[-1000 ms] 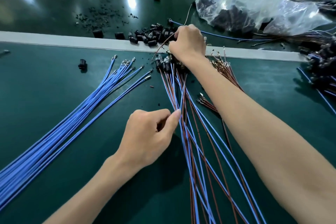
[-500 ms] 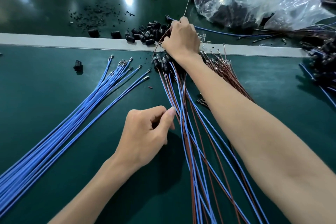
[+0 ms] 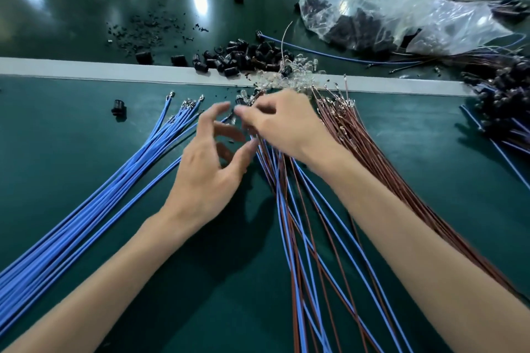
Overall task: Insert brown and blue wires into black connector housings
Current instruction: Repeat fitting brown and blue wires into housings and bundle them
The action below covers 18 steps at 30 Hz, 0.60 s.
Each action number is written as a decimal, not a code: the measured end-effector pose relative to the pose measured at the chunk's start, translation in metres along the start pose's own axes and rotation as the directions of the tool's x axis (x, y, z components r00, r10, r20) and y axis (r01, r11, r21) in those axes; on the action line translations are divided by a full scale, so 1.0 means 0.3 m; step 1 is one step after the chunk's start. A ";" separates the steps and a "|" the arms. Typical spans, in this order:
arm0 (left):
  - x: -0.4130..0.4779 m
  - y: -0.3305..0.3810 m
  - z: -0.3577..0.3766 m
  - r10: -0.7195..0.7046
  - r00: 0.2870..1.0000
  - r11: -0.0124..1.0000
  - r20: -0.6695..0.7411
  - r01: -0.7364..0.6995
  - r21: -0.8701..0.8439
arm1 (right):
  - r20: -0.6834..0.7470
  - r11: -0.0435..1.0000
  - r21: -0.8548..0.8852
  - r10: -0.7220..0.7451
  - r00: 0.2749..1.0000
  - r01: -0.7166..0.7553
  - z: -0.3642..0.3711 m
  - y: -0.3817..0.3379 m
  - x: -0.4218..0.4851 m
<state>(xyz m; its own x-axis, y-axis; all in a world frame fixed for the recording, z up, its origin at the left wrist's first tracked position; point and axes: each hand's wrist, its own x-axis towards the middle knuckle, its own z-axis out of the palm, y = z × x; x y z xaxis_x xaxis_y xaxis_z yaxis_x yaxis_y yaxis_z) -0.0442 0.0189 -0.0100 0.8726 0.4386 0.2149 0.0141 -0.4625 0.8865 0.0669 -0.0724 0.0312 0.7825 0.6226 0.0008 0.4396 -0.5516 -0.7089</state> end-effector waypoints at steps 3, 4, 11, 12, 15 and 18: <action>0.045 -0.011 0.003 0.085 0.996 0.989 0.014 -0.086 0.123 | 0.016 1.000 -0.013 -0.008 1.000 0.008 0.022 -0.004 -0.033; 0.054 -0.017 0.002 0.117 0.993 0.984 0.008 -0.117 0.134 | 0.043 1.000 -0.010 -0.010 0.999 0.011 0.015 -0.001 -0.039; 0.069 -0.038 0.004 0.040 0.998 0.996 0.042 -0.037 -0.085 | -0.048 0.869 -0.474 0.134 0.990 -0.141 -0.168 0.110 -0.052; 0.066 -0.040 0.001 0.028 0.999 0.993 0.043 -0.023 -0.113 | -0.055 0.810 -0.555 0.190 0.980 -0.189 -0.181 0.119 -0.052; 0.059 -0.039 -0.007 0.042 0.998 0.987 0.049 -0.034 -0.154 | -0.027 0.756 -0.601 0.303 0.953 -0.258 -0.180 0.123 -0.050; 0.056 -0.038 -0.007 0.063 0.996 0.984 0.067 -0.051 -0.169 | 0.004 0.793 -0.552 0.312 0.950 -0.258 -0.173 0.123 -0.044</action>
<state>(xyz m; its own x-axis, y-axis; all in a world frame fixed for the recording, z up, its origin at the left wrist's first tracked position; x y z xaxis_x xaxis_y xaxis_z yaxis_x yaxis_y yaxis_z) -0.0307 0.0331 -0.0157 0.9027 0.3555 0.2425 -0.1132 -0.3475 0.9308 0.0958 -0.1296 0.0417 0.8787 0.4218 -0.2234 0.3902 -0.9044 -0.1725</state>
